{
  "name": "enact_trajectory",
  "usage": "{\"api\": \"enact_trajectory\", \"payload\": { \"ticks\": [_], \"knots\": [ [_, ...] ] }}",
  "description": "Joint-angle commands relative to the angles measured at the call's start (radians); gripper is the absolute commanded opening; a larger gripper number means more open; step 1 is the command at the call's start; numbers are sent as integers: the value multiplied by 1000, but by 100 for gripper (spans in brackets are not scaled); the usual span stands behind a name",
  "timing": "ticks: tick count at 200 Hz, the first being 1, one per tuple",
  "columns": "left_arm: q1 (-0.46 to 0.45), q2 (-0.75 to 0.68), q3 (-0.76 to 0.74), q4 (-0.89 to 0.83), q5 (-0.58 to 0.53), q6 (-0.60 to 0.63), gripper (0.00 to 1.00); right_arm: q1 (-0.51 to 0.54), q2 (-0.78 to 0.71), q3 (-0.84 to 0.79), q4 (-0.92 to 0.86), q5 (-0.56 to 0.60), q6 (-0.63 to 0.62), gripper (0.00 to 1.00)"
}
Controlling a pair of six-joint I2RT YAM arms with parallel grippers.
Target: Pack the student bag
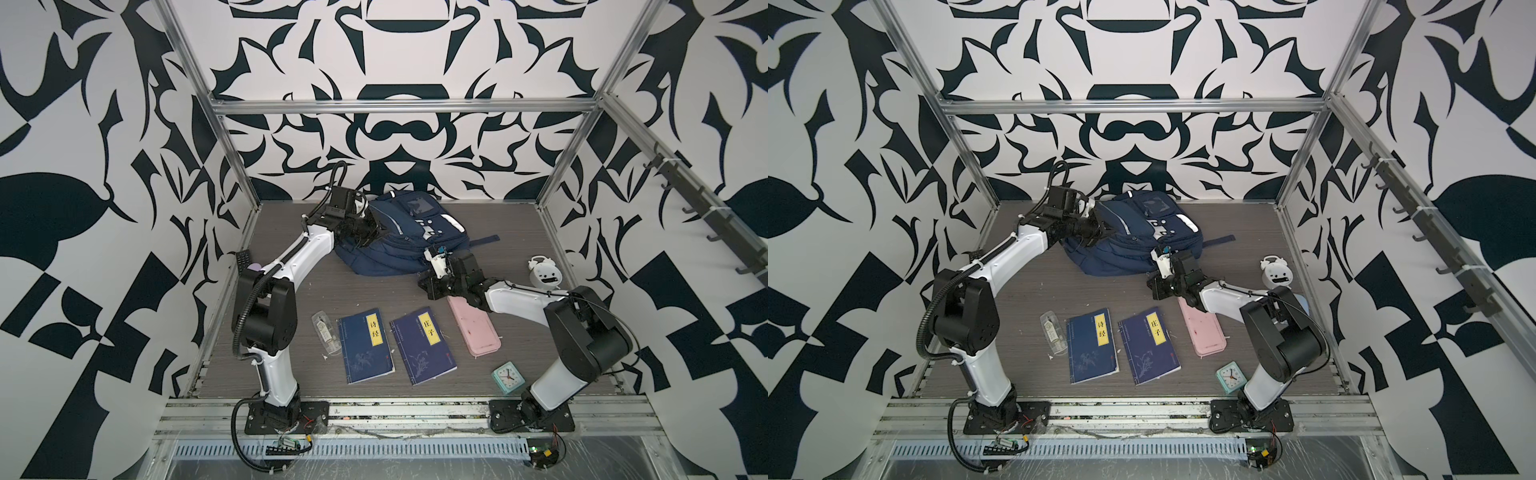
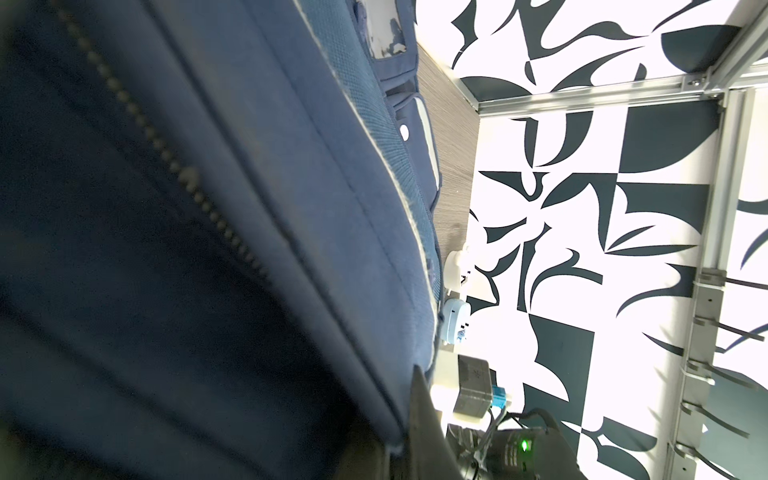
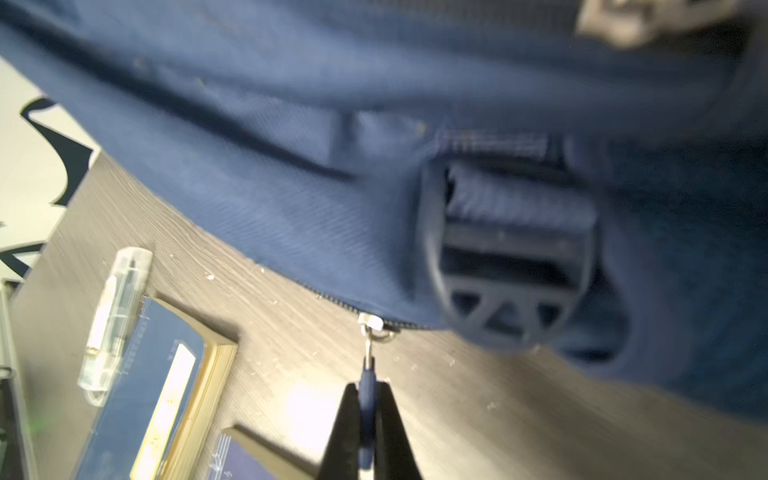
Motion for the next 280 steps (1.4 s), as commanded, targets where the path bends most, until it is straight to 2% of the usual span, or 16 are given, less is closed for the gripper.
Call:
{"api": "enact_trajectory", "payload": {
  "ticks": [1,40,96,166,203,244,260,280],
  "knots": [
    [-4,-10,21,107,0,-5,0,45,11,77,-76,5,-27,4],
    [-14,-19,-9,137,3,-28,0,91,48,148,-96,39,-34,0],
    [-21,-30,-36,148,5,-37,0,133,82,231,-142,56,-28,0],
    [-63,-24,-85,199,-8,-80,0,194,219,443,-159,56,52,0],
    [-63,-20,-99,204,-8,-75,0,192,182,420,-167,99,69,0],
    [-28,-24,-52,68,-28,41,31,160,72,317,-238,143,74,0],
    [-7,-28,-36,26,-43,78,38,136,34,287,-286,160,75,0],
    [12,-24,-18,-19,-80,126,40,96,-5,260,-343,183,77,0]
  ]
}}
